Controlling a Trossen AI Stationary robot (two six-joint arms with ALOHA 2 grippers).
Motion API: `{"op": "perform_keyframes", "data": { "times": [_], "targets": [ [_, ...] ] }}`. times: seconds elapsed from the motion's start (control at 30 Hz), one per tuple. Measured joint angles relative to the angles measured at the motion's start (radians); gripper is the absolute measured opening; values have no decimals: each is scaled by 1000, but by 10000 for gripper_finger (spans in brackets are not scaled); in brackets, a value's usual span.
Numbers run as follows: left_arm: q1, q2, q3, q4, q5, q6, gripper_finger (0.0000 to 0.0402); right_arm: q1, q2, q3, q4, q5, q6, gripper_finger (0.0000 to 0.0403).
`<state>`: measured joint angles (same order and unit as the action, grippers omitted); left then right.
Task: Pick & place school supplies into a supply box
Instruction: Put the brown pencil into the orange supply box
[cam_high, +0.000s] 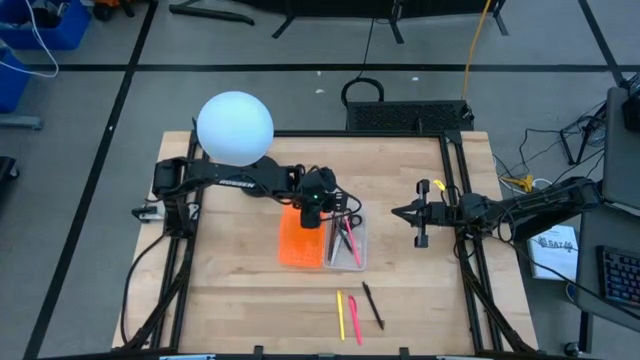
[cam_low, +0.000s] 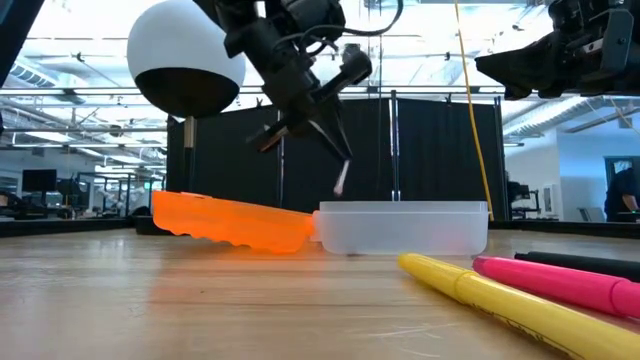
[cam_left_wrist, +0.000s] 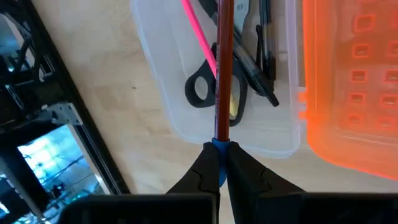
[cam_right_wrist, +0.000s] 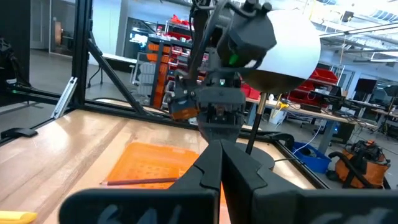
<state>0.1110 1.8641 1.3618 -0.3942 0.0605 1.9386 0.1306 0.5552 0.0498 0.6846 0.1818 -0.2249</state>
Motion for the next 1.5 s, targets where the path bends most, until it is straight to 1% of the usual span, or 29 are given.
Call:
{"op": "perform_keyframes", "data": {
  "times": [0.13, 0.37, 0.43, 0.67, 0.8, 0.87, 1.0, 1.1, 1.23, 1.5],
  "targets": [
    [8, 0, -36, 79, 24, 36, 18, 0, 0, 0, 0, 0, 1, 0],
    [29, 26, -32, 114, 66, 31, 12, 0, 1, 0, -12, 0, 26, 0],
    [40, 48, -30, 147, 68, 39, 12, 0, 2, 0, -12, 1, 26, 0],
    [64, 118, -32, 172, 62, 34, 15, 0, 20, 0, -7, 10, 22, 0],
    [71, 143, -31, 188, 63, 31, 12, 0, 33, 0, -10, 52, 21, 0],
    [71, 147, -31, 187, 62, 23, 18, 0, 41, 0, -6, 56, 20, 0],
    [71, 147, -31, 173, 62, 18, 44, 0, 42, 0, -7, 55, 18, 0],
    [71, 147, -31, 172, 60, -22, 63, 0, 42, 0, -6, 54, 20, 0],
    [71, 147, -31, 175, 22, -71, 80, 0, 42, 0, 1, 53, 21, 0],
    [68, 147, -31, 189, -73, -94, 85, 0, 42, 0, 1, 53, 22, 0]
  ]
}}
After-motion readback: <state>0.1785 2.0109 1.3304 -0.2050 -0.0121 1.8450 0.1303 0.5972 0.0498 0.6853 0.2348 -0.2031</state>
